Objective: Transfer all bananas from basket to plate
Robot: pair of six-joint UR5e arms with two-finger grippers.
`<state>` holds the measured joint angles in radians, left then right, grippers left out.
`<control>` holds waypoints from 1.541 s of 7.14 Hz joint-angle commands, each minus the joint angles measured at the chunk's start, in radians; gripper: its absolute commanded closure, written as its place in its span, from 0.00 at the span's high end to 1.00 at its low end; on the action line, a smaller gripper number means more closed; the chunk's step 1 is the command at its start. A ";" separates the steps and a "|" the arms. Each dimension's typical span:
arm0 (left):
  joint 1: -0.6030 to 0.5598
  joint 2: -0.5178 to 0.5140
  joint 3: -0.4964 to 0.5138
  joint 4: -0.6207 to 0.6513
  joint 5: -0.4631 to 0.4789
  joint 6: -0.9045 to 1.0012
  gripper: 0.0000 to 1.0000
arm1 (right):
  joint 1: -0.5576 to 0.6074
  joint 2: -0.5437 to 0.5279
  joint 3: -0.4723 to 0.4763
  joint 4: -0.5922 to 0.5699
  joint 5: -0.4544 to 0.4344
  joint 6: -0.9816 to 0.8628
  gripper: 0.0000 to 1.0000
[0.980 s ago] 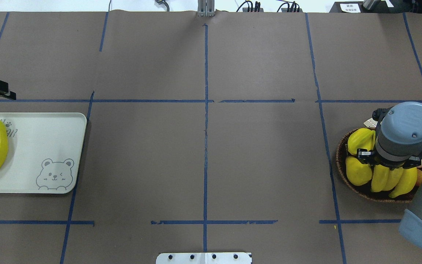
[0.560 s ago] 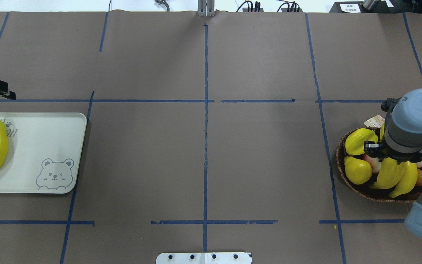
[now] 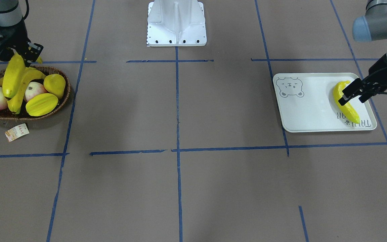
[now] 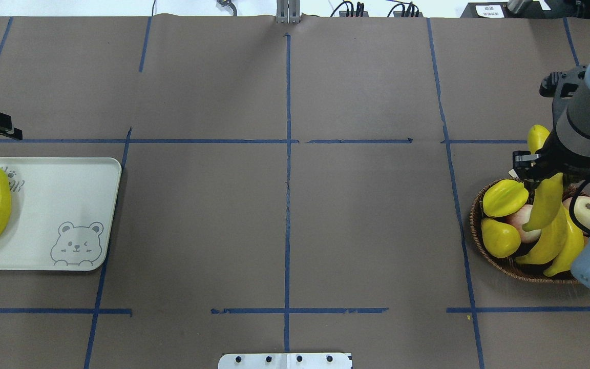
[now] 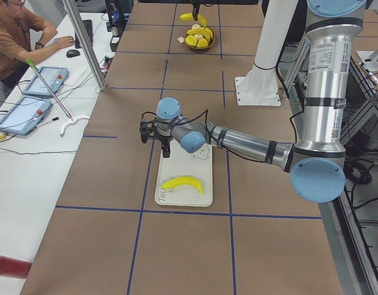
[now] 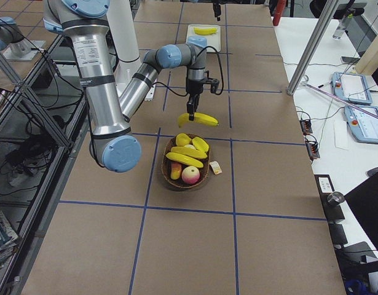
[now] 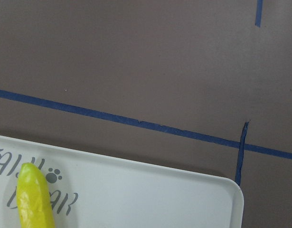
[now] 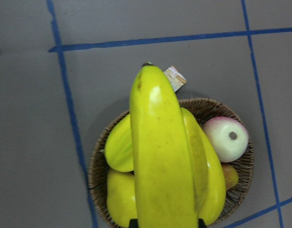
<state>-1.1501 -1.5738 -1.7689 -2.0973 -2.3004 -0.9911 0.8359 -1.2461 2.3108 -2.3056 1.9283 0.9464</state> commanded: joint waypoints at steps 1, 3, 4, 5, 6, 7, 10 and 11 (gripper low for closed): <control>0.022 -0.044 0.000 0.000 -0.005 -0.004 0.99 | -0.050 0.167 -0.022 0.082 0.078 0.003 0.00; 0.026 -0.156 -0.001 -0.013 -0.091 -0.137 0.99 | -0.166 0.172 -0.115 0.478 0.127 0.116 0.00; 0.051 -0.220 -0.010 -0.030 -0.093 -0.267 0.99 | -0.231 0.174 -0.178 0.696 0.120 0.218 0.00; 0.103 -0.259 -0.012 -0.111 -0.093 -0.414 0.99 | -0.263 0.175 -0.244 0.898 0.117 0.292 0.00; 0.157 -0.291 -0.009 -0.224 -0.091 -0.586 0.99 | -0.285 0.185 -0.270 0.975 0.113 0.325 0.00; 0.212 -0.334 -0.007 -0.292 -0.088 -0.724 0.99 | -0.300 0.220 -0.280 0.979 0.110 0.325 0.00; 0.299 -0.478 -0.007 -0.297 -0.079 -0.903 0.99 | -0.339 0.350 -0.382 0.985 0.043 0.322 0.00; 0.306 -0.485 -0.007 -0.299 -0.080 -0.906 0.99 | -0.339 0.358 -0.384 0.983 0.037 0.321 0.00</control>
<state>-0.8575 -2.0386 -1.7764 -2.3939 -2.3807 -1.8765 0.5018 -0.9086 1.9412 -1.3233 1.9780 1.2682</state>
